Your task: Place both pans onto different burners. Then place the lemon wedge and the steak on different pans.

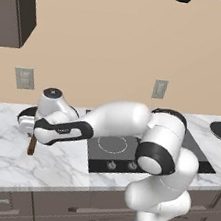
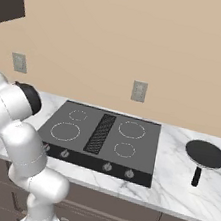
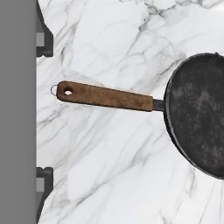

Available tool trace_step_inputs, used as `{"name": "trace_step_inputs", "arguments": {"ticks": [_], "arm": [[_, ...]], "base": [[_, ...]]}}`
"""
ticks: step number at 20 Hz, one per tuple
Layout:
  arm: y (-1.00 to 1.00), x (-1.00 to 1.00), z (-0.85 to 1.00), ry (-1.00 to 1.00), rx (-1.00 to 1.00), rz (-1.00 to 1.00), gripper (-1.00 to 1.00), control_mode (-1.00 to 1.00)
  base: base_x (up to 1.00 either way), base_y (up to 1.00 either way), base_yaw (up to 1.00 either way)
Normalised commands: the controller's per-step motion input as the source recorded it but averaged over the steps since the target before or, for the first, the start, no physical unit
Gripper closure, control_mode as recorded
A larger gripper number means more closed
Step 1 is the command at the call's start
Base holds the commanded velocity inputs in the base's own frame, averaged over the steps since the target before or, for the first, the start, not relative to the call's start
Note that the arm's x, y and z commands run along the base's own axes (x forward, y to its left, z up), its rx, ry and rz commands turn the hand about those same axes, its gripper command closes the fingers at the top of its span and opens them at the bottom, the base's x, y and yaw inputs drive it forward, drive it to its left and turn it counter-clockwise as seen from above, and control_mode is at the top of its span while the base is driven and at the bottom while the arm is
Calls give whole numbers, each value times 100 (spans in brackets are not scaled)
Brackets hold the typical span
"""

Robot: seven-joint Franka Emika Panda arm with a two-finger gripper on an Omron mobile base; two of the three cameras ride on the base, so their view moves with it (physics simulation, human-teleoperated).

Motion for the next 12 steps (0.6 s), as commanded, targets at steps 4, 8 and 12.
{"name": "trace_step_inputs", "arguments": {"ticks": [4,8,12], "arm": [[0,2,-22,0,0,0,-100,-100],[3,7,-25,0,0,0,-100,-100],[7,8,-26,0,0,0,-100,-100]], "base": [[0,0,0],[0,0,0],[0,0,0]]}}
